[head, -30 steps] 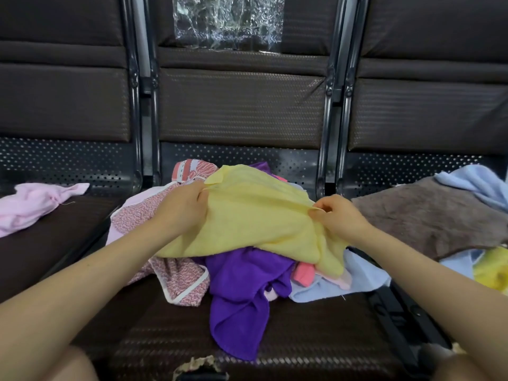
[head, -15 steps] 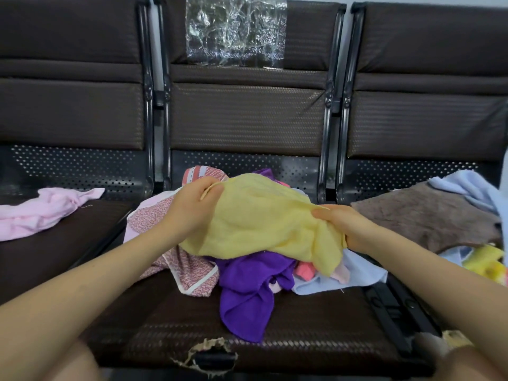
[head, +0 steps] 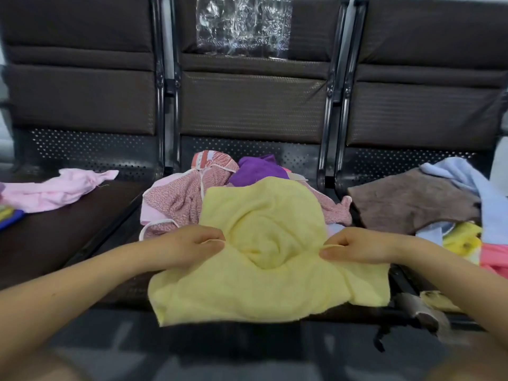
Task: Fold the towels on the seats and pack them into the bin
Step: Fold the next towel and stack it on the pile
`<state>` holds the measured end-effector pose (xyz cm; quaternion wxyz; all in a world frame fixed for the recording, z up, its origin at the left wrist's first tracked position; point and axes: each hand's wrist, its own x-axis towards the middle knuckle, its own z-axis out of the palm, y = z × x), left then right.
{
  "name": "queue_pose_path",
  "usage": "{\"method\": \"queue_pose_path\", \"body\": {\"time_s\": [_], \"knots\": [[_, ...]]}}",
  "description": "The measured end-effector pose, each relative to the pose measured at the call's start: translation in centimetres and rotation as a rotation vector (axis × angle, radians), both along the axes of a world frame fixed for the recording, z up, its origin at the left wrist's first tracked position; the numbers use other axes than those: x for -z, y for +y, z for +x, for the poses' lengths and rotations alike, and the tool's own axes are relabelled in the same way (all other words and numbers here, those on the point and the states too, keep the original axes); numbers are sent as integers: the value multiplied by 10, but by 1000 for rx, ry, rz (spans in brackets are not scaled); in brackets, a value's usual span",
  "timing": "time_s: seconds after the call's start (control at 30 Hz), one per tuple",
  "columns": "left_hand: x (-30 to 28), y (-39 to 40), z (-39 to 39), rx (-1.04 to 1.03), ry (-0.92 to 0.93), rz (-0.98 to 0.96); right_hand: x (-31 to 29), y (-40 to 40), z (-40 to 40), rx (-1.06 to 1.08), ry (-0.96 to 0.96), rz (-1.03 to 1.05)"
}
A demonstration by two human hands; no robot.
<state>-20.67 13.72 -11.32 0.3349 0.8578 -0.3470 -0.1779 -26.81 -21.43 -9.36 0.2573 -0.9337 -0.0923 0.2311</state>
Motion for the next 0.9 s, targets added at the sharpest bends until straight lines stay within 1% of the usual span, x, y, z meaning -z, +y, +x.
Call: {"method": "queue_pose_path", "body": {"time_s": [0.1,0.13,0.23,0.33,0.4,0.47,0.53,0.63,0.7,0.77,0.83,0.9], "knots": [[-15,5,5,-116,-105,-5,-15,3,4,46,-229,119],[-22,6,9,-179,-123,-49,-20,2,9,95,-261,171],[-39,6,25,-375,-195,-202,-27,-5,24,246,-261,369],[-50,2,50,-587,-312,-247,-26,-8,42,307,-302,363],[-52,-3,67,-695,-330,-276,-24,-8,60,386,-336,365],[-45,-9,81,-753,-298,-282,-21,-5,78,486,-422,355],[-32,-16,95,-790,-225,-256,-12,-1,98,613,-495,367],[-11,-26,108,-745,-87,-95,9,4,124,786,-503,419],[-5,-28,109,-675,28,-62,29,7,135,801,-435,392],[-4,-30,113,-653,126,-136,40,11,140,802,-328,407],[-3,-27,118,-637,208,-218,44,12,144,832,-229,474],[-1,-21,122,-555,281,-261,40,14,143,853,-204,578]]}}
